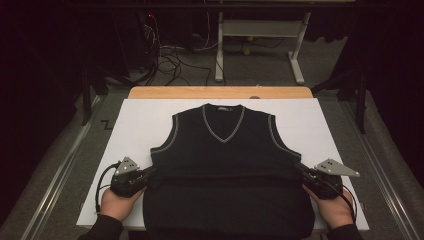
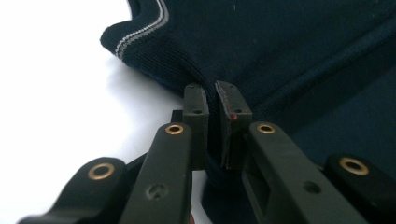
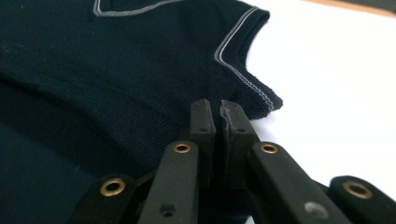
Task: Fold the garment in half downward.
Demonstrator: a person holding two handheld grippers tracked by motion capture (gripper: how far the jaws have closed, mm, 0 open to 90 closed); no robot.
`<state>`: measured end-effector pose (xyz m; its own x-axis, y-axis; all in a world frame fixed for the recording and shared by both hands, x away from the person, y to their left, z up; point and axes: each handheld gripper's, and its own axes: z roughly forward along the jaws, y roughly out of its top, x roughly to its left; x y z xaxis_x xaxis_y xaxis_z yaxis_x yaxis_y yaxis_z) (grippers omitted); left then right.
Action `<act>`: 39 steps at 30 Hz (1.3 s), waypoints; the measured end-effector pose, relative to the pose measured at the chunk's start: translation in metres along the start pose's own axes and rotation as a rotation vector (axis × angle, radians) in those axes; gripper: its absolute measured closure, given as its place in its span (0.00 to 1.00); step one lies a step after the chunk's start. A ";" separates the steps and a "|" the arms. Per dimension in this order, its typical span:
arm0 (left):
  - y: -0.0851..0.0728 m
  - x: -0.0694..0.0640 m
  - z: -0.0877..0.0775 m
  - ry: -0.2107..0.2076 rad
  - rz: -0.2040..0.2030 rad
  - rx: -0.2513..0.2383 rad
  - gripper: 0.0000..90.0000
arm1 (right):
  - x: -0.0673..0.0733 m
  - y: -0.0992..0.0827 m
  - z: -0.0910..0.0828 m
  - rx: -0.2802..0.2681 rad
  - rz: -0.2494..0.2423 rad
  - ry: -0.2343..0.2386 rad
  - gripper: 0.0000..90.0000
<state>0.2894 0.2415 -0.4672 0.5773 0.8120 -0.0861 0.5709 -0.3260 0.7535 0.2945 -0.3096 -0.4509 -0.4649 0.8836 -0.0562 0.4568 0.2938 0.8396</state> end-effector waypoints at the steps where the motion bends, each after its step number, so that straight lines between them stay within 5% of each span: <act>1: 0.000 0.000 0.000 0.000 0.000 0.000 0.88 | 0.000 0.000 0.000 0.000 0.000 0.000 0.95; 12: -0.019 -0.018 -0.019 -0.054 0.012 0.015 0.88 | 0.012 -0.023 -0.027 0.020 -0.022 0.030 0.95; 39: -0.036 -0.033 -0.036 -0.077 0.041 0.037 0.87 | 0.028 -0.046 -0.057 0.038 -0.052 0.053 0.94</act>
<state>0.2293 0.2438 -0.4682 0.6433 0.7582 -0.1064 0.5660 -0.3773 0.7330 0.2179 -0.3193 -0.4600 -0.5273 0.8468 -0.0698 0.4593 0.3532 0.8150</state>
